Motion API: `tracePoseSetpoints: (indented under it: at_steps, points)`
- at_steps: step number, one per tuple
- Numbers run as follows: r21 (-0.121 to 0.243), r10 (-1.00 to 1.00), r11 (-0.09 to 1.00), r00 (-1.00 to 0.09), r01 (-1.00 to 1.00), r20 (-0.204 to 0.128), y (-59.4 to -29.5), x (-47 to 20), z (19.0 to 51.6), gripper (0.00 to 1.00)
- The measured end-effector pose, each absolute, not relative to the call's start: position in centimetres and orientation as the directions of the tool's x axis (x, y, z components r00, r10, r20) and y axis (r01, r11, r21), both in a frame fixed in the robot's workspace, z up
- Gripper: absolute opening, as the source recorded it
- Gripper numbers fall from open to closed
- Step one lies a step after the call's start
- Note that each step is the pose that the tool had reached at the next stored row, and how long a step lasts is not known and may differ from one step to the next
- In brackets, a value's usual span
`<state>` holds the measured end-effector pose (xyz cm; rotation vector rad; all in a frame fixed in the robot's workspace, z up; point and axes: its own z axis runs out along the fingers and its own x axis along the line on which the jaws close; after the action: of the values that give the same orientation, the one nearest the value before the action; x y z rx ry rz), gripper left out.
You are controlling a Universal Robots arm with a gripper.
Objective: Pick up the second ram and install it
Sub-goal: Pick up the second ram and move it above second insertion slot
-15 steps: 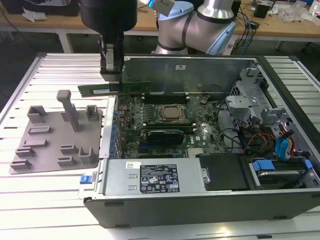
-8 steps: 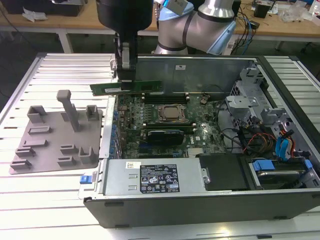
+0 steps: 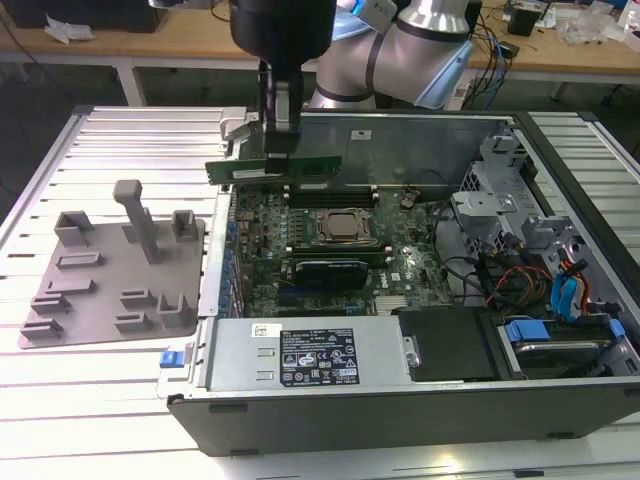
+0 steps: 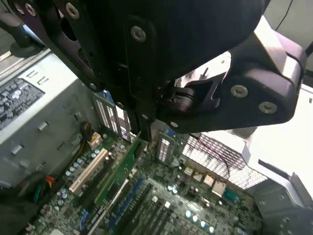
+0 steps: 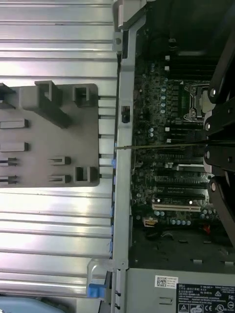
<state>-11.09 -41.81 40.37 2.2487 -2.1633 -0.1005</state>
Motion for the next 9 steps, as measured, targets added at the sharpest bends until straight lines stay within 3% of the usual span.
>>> tracePoseSetpoints:
  at_steps: [4,9]
  points:
    - [0.066,-0.999,-0.04,0.037,-0.997,-0.033,-38.8,-9.5,39.8,0.11]
    - [0.076,-0.999,-0.04,0.037,-0.996,-0.033,-37.5,-8.3,38.5,0.11]
